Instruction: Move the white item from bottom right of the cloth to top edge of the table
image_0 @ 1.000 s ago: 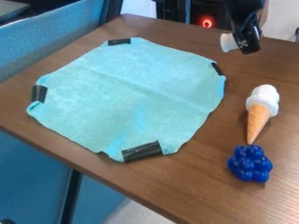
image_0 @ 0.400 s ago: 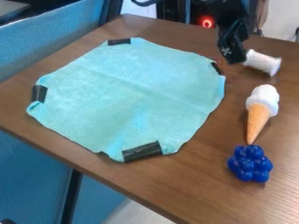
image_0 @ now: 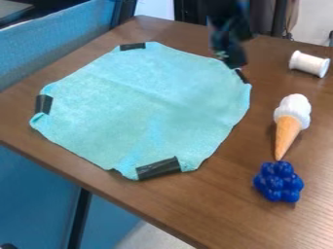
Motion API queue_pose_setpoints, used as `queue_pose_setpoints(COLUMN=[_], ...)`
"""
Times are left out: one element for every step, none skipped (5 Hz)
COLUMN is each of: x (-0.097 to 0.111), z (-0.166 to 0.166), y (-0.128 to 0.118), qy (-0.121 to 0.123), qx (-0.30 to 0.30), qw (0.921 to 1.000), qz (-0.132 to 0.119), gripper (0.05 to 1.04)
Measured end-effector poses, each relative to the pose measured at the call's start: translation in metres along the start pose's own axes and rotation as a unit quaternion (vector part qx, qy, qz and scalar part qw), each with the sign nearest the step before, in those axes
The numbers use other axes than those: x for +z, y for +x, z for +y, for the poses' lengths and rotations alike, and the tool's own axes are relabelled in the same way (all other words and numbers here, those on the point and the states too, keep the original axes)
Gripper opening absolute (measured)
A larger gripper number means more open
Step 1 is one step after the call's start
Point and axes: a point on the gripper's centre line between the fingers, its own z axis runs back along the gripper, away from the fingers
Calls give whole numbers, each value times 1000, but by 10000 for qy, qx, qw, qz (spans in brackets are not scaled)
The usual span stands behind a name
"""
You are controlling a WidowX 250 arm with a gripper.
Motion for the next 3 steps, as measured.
queue_pose_setpoints(x=[42, 66, 104], z=[-7, -38, -64], y=[-43, -74, -96], qy=[57, -830, -1358], qx=[553, 1270, 1780], qw=[9949, 9737, 9179], qz=[844, 1701, 3276], gripper=[1000, 1000, 1000])
